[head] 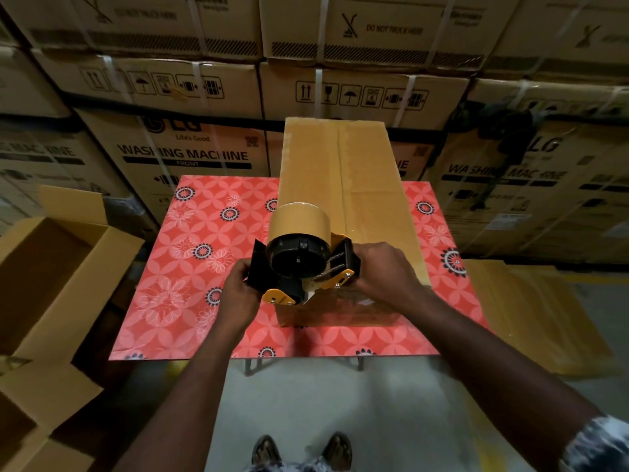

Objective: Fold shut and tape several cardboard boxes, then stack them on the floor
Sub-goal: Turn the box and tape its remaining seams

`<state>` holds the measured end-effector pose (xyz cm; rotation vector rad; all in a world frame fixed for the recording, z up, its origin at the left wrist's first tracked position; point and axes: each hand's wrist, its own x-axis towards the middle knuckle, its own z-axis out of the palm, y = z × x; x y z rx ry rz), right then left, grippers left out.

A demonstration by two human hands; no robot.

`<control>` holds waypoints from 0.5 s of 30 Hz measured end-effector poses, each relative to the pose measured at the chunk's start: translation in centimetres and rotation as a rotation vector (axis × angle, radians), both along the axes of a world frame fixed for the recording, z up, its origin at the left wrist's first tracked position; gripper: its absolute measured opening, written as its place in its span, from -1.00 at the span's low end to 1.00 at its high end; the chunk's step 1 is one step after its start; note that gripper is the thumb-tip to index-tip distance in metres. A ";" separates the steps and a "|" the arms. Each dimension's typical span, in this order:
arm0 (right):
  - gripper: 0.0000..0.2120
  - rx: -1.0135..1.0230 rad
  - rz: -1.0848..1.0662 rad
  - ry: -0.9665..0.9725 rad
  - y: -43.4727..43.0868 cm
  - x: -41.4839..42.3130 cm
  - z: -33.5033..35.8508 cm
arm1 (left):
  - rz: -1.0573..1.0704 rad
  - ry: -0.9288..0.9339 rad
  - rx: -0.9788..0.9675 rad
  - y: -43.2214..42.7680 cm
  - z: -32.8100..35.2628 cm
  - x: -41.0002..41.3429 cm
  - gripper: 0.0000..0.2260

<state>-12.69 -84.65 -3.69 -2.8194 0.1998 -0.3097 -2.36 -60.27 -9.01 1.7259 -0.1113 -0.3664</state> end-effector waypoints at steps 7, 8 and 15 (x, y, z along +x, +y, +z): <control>-0.73 0.043 0.056 -0.002 -3.4 -2.2 1.2 | 0.027 -0.046 0.013 -0.1 -0.6 0.5 -0.85; -0.71 0.034 0.063 -0.008 -4.5 -2.7 1.2 | 0.028 -0.055 0.019 0.0 -0.8 0.6 -0.85; -0.78 0.148 0.100 0.005 -7.7 -4.5 0.0 | 0.053 -0.213 0.122 -0.6 0.0 -0.3 -0.92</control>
